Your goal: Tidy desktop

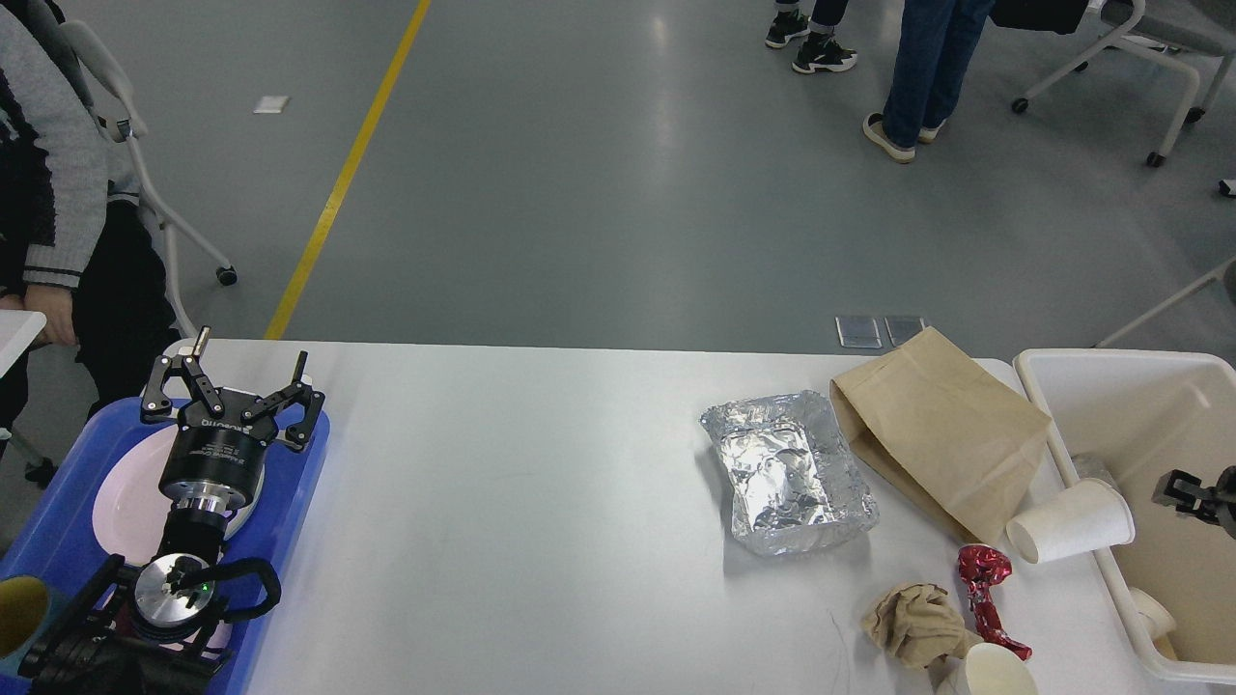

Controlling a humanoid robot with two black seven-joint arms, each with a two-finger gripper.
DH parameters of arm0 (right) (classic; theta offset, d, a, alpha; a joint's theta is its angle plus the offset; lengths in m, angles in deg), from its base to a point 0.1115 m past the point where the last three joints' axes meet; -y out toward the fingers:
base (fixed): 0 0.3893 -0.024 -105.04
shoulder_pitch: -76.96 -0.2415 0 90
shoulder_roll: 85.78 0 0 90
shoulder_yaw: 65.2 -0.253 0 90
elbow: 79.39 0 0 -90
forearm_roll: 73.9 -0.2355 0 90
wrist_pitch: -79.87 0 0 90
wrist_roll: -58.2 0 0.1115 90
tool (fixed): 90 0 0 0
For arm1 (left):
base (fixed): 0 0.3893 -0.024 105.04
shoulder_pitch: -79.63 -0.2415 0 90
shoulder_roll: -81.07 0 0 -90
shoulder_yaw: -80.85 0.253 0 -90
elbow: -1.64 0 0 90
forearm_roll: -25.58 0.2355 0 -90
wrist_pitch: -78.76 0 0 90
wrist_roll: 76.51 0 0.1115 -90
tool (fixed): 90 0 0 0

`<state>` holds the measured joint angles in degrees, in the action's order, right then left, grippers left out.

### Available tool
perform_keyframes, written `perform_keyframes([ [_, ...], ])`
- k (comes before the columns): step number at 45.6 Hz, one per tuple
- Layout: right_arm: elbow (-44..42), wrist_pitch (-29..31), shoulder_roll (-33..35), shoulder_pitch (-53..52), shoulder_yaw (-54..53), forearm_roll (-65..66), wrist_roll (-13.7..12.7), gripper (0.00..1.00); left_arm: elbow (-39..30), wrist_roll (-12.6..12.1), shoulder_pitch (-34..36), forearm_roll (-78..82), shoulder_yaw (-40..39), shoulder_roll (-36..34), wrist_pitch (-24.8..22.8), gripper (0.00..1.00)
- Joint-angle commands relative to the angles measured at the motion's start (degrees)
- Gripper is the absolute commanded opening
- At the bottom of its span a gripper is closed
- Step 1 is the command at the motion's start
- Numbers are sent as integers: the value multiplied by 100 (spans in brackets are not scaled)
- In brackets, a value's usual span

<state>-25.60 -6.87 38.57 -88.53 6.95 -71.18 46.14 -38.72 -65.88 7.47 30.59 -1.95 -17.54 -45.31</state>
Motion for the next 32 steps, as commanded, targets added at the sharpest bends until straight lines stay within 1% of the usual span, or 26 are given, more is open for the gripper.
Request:
perform_keyframes([
  [1, 720, 841, 54, -1079, 265, 1, -8, 98, -7, 0, 0, 0, 1, 0, -3, 96],
  [6, 905, 1922, 37, -1835, 274, -8, -25, 100, -7, 0, 0, 0, 1, 0, -3, 96],
  [13, 966, 3750, -77, -3039, 212, -43, -52, 100, 2, 0, 0, 0, 1, 0, -3, 96],
  [16, 1045, 4357, -200, -3540, 177, -96, -52, 100, -7, 0, 0, 0, 1, 0, -3, 96],
  [18, 1159, 4656, -341, -3831, 168, -105, -43, 100, 2, 0, 0, 0, 1, 0, -3, 96],
  [20, 1309, 4894, -534, -4103, 160, -114, -43, 100, -7, 0, 0, 0, 1, 0, -3, 96],
  [24, 1730, 5149, -973, -4683, 107, -201, -52, 100, 2, 0, 0, 0, 1, 0, -3, 96],
  [32, 2925, 5097, -1229, -5958, 80, -869, -78, 100, 2, 0, 0, 0, 1, 0, -3, 96],
])
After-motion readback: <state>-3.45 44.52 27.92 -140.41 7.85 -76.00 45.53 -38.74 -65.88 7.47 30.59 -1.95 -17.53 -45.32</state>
